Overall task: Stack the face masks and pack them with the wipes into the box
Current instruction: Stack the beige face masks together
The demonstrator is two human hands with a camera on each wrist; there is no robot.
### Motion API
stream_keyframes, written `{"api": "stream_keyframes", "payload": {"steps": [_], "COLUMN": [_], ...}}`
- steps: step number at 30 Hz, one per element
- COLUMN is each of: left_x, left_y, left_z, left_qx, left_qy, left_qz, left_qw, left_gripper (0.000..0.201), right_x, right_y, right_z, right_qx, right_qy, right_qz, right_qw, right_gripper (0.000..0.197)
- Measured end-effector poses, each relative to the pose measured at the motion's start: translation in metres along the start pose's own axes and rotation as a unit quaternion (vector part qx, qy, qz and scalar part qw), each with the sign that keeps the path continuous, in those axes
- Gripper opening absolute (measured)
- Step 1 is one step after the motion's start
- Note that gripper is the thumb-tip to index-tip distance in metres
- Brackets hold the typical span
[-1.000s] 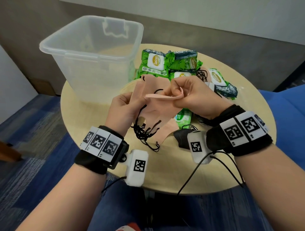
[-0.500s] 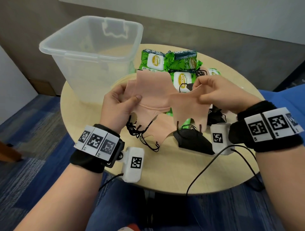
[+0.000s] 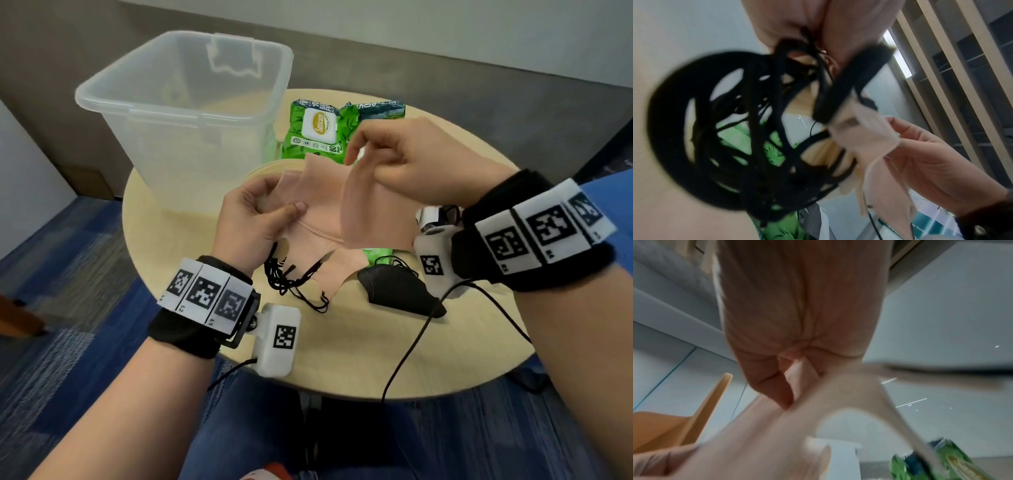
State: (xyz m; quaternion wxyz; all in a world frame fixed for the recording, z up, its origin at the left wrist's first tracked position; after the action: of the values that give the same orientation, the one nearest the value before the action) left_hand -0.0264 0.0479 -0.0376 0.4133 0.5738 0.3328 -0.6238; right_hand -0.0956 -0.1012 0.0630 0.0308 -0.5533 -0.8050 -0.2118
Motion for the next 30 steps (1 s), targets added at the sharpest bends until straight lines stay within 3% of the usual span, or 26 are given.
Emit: {"api": "stream_keyframes", "payload": {"steps": [5, 9, 12, 15, 22, 25, 28, 30], "left_x": [-0.001, 0.0, 0.0, 0.0, -0.004, -0.006, -0.002, 0.001], "left_y": [0.0, -0.001, -0.001, 0.0, -0.006, -0.01, -0.011, -0.01], "left_z": [0.001, 0.0, 0.0, 0.001, 0.011, 0.014, 0.013, 0.012], "left_qx": [0.025, 0.034, 0.032, 0.037, 0.089, 0.111, 0.121, 0.119], "left_qy": [0.014, 0.012, 0.019, 0.028, 0.029, 0.026, 0.003, -0.01], "left_qz": [0.004, -0.003, -0.003, -0.004, -0.008, -0.008, -0.031, -0.047], "left_qw": [1.0, 0.999, 0.999, 0.999, 0.996, 0.993, 0.992, 0.992], "left_gripper": [0.029, 0.026, 0.026, 0.026, 0.03, 0.031, 0.036, 0.035], "right_x": [0.0, -0.015, -0.023, -0.02, 0.008, 0.011, 0.005, 0.003], "right_y": [0.007, 0.007, 0.0, -0.005, 0.003, 0.002, 0.001, 0.0], "right_z": [0.021, 0.02, 0.018, 0.017, 0.029, 0.038, 0.038, 0.033], "right_qx": [0.04, -0.022, -0.066, -0.022, 0.064, 0.087, 0.061, 0.006], "right_qy": [-0.012, 0.083, 0.231, 0.282, 0.094, 0.044, -0.001, 0.009], "right_qz": [-0.003, 0.031, 0.063, 0.063, -0.074, -0.082, -0.077, -0.077], "right_qw": [0.999, 0.996, 0.969, 0.957, 0.991, 0.992, 0.995, 0.997], "right_gripper": [0.049, 0.055, 0.043, 0.028, 0.022, 0.013, 0.022, 0.022]}}
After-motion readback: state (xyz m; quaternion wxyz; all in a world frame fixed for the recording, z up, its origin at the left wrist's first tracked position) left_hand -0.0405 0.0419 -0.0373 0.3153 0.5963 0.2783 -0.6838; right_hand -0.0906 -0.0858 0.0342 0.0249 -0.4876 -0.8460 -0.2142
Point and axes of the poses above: each hand's wrist, its own y-axis towards the middle knuckle, its own z-axis out of the palm, x = y × z, the point moved 6 cm from there along y, towards the middle knuckle, and after that the axes turned 14 degrees about -z, right-handed, at the moved point
